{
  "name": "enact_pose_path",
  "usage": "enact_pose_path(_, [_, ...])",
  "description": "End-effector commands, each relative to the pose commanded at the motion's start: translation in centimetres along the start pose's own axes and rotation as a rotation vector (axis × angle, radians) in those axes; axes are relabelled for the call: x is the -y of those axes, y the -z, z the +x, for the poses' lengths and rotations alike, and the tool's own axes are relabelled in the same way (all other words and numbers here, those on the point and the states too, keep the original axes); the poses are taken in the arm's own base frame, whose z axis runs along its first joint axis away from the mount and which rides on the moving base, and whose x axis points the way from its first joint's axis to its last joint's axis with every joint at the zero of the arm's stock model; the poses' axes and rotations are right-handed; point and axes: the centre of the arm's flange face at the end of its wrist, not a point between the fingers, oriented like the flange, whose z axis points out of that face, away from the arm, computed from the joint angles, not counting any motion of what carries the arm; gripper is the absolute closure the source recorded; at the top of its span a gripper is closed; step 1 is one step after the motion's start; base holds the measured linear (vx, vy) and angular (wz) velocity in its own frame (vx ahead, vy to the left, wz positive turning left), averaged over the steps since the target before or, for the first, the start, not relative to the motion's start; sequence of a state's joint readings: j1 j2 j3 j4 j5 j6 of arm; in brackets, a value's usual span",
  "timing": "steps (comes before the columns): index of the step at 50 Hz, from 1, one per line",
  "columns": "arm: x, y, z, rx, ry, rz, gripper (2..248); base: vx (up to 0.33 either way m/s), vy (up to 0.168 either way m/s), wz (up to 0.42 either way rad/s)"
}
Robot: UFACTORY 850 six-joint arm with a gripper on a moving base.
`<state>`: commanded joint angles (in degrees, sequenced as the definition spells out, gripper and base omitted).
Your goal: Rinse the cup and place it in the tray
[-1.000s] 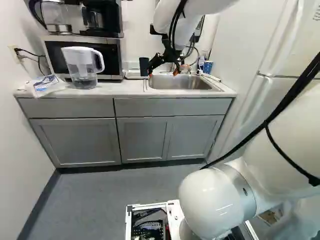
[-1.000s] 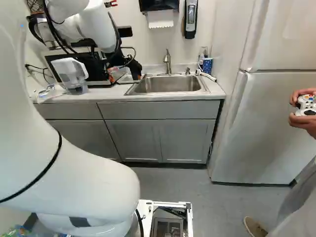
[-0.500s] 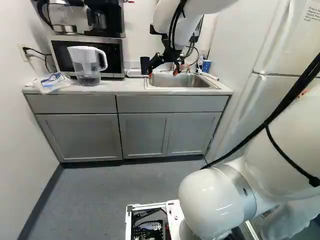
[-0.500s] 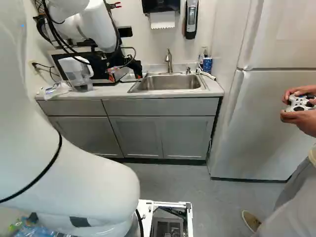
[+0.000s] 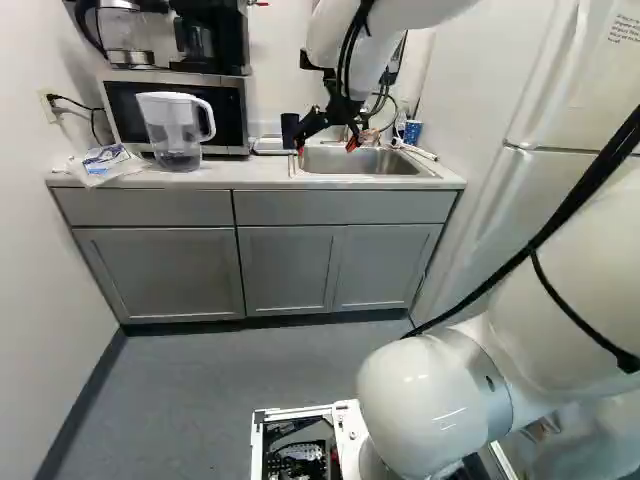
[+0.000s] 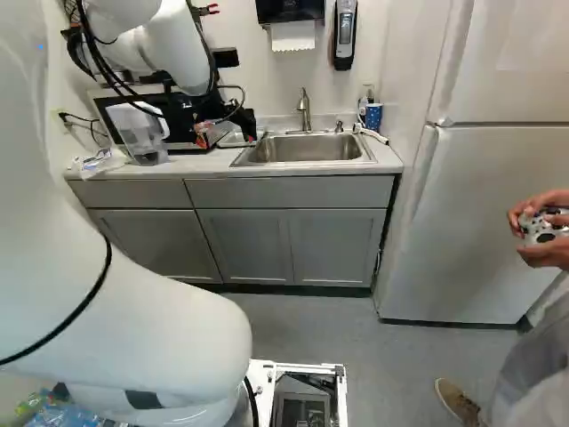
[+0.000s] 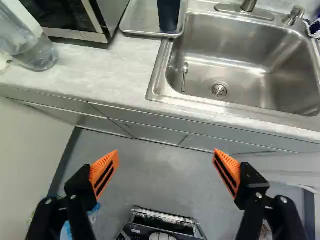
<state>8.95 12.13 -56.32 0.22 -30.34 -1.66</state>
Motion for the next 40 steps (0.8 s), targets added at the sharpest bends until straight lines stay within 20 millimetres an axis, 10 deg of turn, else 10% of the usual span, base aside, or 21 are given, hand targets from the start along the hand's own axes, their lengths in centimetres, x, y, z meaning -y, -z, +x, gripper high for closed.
enact_pose_path(40, [-0.7, -2.9, -2.5, -0.064, -0.016, -0.013, 3, 0.0, 0.0, 0.0])
